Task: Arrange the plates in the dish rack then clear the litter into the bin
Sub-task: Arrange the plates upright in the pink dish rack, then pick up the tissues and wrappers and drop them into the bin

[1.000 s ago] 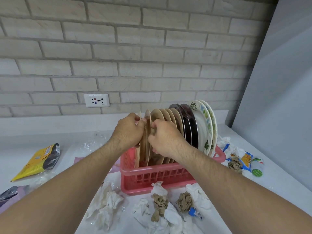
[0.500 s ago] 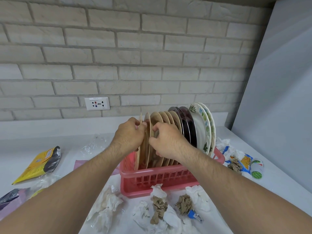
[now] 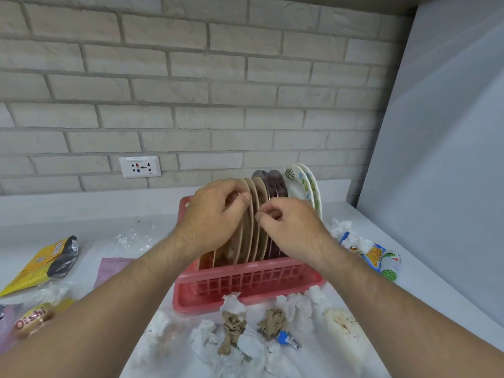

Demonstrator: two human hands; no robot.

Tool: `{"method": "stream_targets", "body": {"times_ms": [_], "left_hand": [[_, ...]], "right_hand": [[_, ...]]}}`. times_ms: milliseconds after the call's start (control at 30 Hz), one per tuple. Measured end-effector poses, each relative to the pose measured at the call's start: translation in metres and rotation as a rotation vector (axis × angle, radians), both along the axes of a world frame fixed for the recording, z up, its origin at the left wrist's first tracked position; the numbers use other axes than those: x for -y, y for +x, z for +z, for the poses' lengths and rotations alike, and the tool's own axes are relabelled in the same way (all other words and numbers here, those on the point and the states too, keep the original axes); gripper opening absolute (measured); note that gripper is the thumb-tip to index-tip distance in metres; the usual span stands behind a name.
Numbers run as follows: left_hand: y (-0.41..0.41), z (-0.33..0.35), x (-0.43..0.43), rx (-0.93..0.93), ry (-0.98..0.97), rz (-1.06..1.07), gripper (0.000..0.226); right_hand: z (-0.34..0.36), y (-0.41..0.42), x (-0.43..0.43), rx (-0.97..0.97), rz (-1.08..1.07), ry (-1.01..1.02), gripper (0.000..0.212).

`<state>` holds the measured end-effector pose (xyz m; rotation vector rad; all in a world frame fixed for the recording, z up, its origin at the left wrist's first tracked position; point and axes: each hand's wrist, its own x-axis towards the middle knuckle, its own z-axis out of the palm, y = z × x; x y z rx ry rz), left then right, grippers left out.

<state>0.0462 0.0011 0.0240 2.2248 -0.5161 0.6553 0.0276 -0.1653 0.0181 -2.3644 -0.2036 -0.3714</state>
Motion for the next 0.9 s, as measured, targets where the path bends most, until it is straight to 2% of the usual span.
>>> {"method": "stream_targets", "body": {"times_ms": [433,700,900], "left_hand": [[-0.035,-0.046,0.098,-0.126,0.112,-0.135,0.016],[-0.044,-0.058,0.12,-0.172,0.221,-0.228,0.017],[-0.048,-0.067,0.139,-0.19,0.239,-0.3,0.02]], "right_hand": [[-0.049,-0.048,0.119,-0.092,-0.102,-0.033,0.014],[-0.061,-0.071,0.148,-0.16,-0.204,-0.021,0.008],[-0.066,-0.083,0.164,-0.192,-0.255,-0.024,0.016]]}}
